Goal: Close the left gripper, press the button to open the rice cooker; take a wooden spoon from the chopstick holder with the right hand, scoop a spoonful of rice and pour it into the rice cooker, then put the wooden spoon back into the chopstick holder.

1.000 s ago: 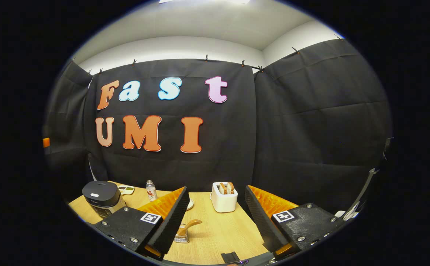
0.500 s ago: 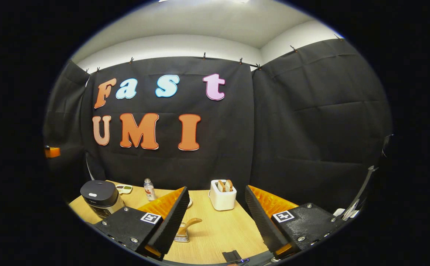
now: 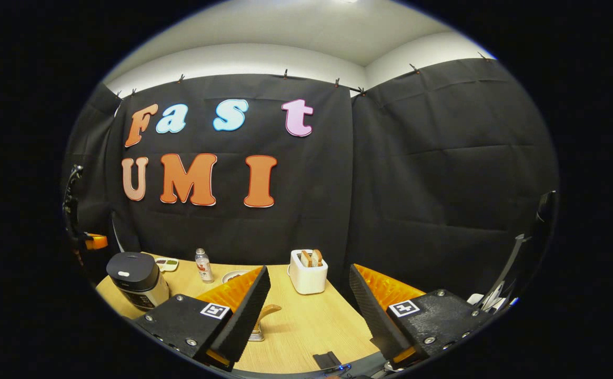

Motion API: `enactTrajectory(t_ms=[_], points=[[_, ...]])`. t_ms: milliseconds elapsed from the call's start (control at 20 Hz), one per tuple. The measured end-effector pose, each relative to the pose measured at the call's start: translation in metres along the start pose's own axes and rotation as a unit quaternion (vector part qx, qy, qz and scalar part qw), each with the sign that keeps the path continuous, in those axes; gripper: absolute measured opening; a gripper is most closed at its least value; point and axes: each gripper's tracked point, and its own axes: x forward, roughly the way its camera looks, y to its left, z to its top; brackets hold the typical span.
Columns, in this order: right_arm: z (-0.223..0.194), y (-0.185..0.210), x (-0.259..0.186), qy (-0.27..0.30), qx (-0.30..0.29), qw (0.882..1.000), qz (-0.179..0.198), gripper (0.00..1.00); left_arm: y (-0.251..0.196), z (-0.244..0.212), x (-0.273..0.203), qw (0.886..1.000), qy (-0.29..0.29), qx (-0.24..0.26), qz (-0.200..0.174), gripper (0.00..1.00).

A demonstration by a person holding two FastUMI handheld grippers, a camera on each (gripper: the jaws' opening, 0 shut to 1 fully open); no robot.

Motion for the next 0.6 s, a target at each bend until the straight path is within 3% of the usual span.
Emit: enactTrajectory(t_ms=[300,600], points=[[-0.014,-0.006,-0.006,0.019,-0.007,1.000,-0.024,0.94,-0.003,-0.066,0.034,0.998,0.063,-0.023,-0.021,0.02],[-0.023,-0.004,-0.005,0.033,-0.005,0.999,-0.034,0.94,0.012,-0.092,0.044,0.995,0.090,-0.033,-0.004,0.05]])
